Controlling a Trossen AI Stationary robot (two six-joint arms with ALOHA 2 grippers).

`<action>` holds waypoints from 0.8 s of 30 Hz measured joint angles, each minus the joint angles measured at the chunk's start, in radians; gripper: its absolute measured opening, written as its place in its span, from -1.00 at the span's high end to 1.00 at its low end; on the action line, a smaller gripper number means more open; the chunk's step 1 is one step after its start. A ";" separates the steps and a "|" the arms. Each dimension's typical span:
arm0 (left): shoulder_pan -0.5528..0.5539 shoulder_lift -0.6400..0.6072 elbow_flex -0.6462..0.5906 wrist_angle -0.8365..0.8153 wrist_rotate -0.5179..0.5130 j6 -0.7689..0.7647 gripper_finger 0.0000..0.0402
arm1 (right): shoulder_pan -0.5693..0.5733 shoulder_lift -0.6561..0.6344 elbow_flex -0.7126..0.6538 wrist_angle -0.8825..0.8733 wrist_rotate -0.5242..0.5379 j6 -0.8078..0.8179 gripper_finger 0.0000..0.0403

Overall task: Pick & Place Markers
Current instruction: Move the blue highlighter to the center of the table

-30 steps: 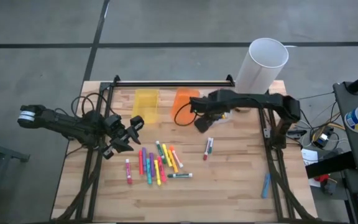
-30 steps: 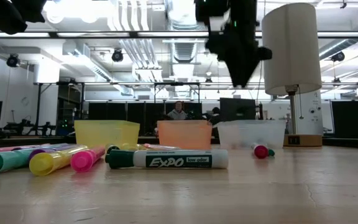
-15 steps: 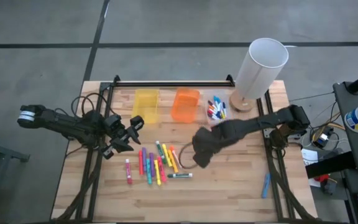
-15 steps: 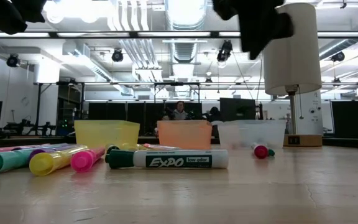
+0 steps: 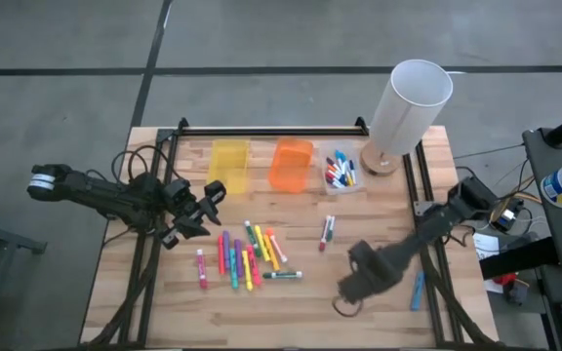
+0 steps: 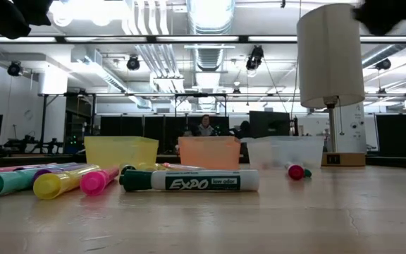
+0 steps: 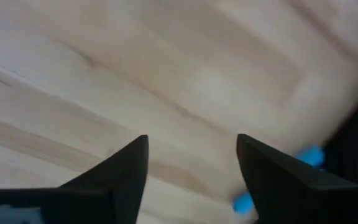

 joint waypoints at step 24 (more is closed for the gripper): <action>0.000 0.000 0.003 0.020 -0.005 0.055 0.34 | 0.353 0.001 -0.143 0.055 -0.064 0.685 -0.18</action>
